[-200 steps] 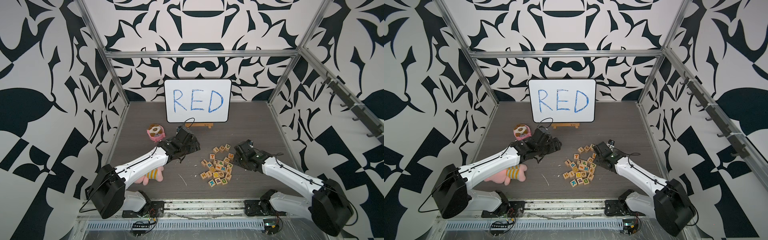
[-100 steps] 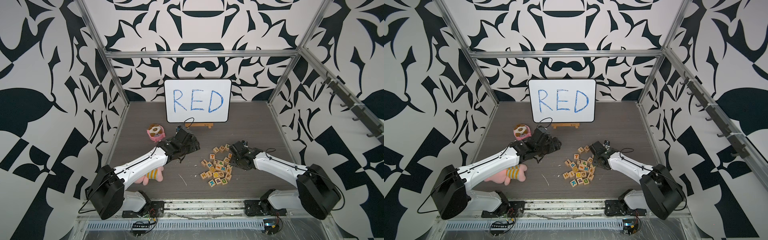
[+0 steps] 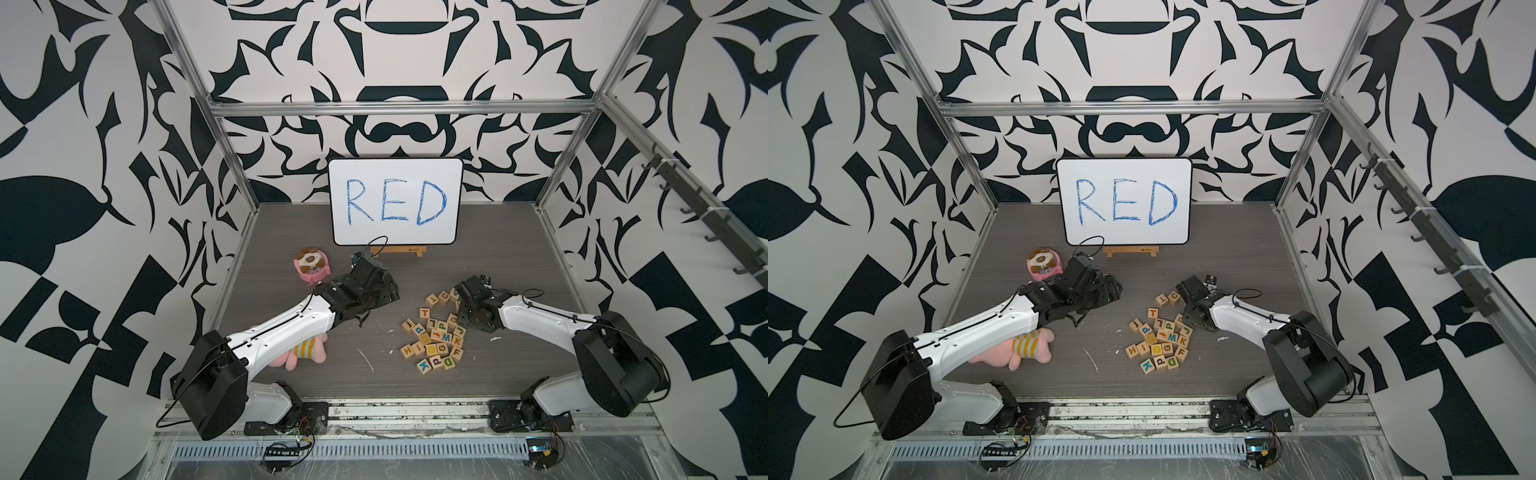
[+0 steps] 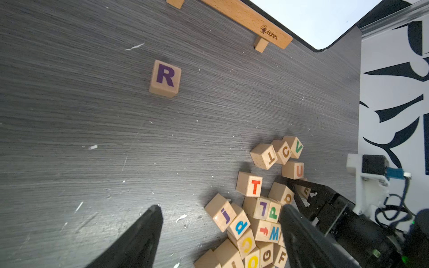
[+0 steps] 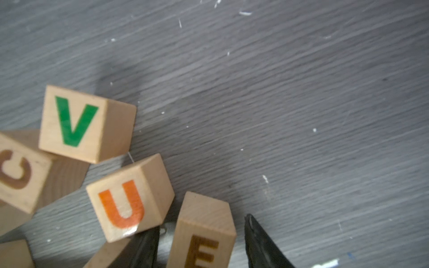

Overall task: Assemble the uppercase word "red" with letter blocks
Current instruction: Pick up the letter block from the center of the board.

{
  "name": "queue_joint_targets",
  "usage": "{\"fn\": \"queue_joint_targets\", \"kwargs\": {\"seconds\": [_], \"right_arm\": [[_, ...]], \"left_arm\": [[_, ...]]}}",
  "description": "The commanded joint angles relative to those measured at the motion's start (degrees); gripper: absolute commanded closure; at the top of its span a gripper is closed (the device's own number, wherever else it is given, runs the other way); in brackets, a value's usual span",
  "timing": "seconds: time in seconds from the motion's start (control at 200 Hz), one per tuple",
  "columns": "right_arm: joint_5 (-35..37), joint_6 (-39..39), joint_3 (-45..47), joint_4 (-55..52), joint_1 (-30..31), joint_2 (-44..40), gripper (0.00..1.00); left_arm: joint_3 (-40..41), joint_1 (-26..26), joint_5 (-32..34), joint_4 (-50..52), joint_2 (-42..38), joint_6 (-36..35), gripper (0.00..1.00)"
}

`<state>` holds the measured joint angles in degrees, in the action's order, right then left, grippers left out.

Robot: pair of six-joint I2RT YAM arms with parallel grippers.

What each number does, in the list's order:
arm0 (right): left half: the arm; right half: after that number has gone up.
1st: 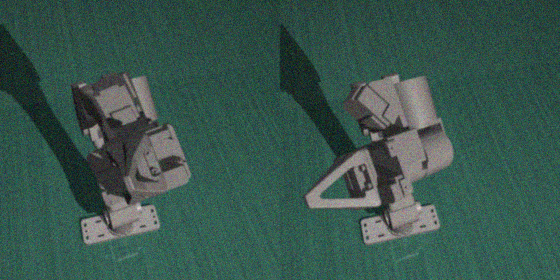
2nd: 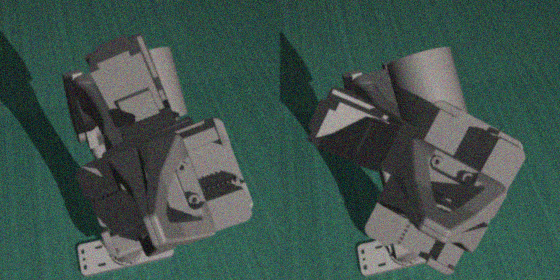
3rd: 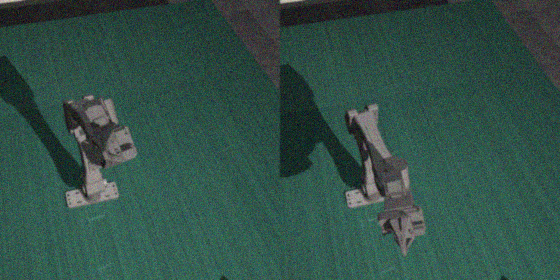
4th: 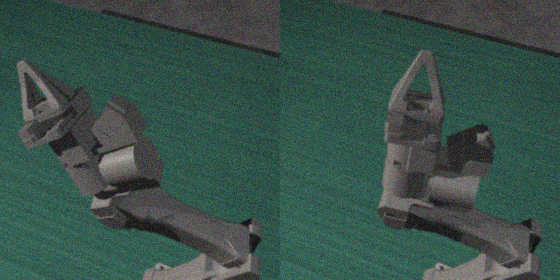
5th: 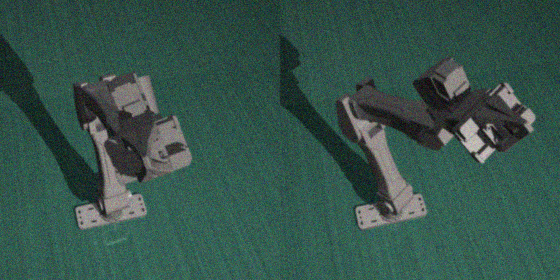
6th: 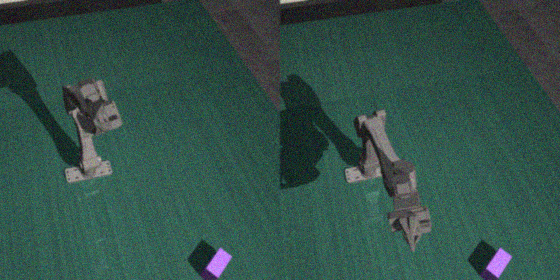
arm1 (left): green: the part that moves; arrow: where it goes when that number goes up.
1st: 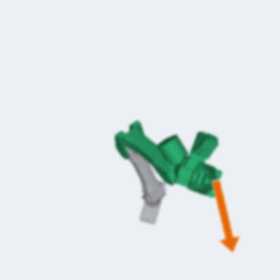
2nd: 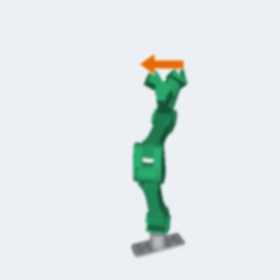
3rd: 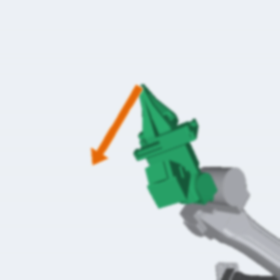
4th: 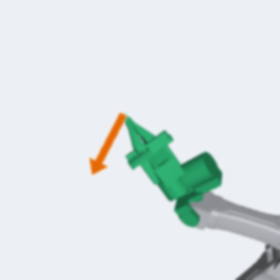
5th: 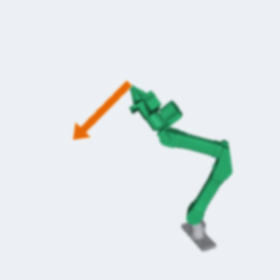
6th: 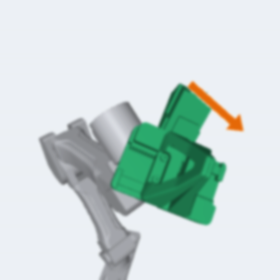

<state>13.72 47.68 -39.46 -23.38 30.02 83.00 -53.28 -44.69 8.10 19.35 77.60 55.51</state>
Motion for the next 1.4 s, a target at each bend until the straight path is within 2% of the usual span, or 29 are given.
{"fn": "queue_joint_targets", "kwargs": {"seconds": [0.0, 0.205, 0.64, 1.05, 1.315, 1.335, 1.395], "right_arm": [[1.5, -0.7, -2.5, 0.3, -0.5, 0.3, 0.44], [2.6, -0.4, -3.0, -1.7, -0.8, 0.6, 0.57], [1.5, -2.2, 0.3, -2.1, -3.8, -3.0, 0.58], [-1.0, -2.4, 0.8, -1.2, -4.4, -2.2, 0.63], [0.3, -2.4, -0.3, -5.6, -4.7, -6.0, 0.73], [0.4, -2.5, -0.6, -6.5, -4.7, -6.5, 0.73], [1.0, -3.1, -1.5, -8.8, -4.7, -8.5, 0.74]], "left_arm": [[0.7, 0.0, 0.8, 1.1, -1.6, -0.2, 0.16], [0.8, 0.0, 1.0, 1.0, -1.4, -0.2, 0.16], [1.2, 0.0, 0.3, -1.4, -1.7, -1.4, 0.16], [1.8, 0.0, -0.5, -2.2, -1.6, -0.9, 0.16], [1.8, 0.1, -0.8, -1.7, -2.4, -1.4, 0.16], [1.7, 0.2, -0.7, -1.4, -2.5, -1.7, 0.12], [1.2, 0.5, 0.1, -0.5, -2.9, -2.4, 0.1]]}}
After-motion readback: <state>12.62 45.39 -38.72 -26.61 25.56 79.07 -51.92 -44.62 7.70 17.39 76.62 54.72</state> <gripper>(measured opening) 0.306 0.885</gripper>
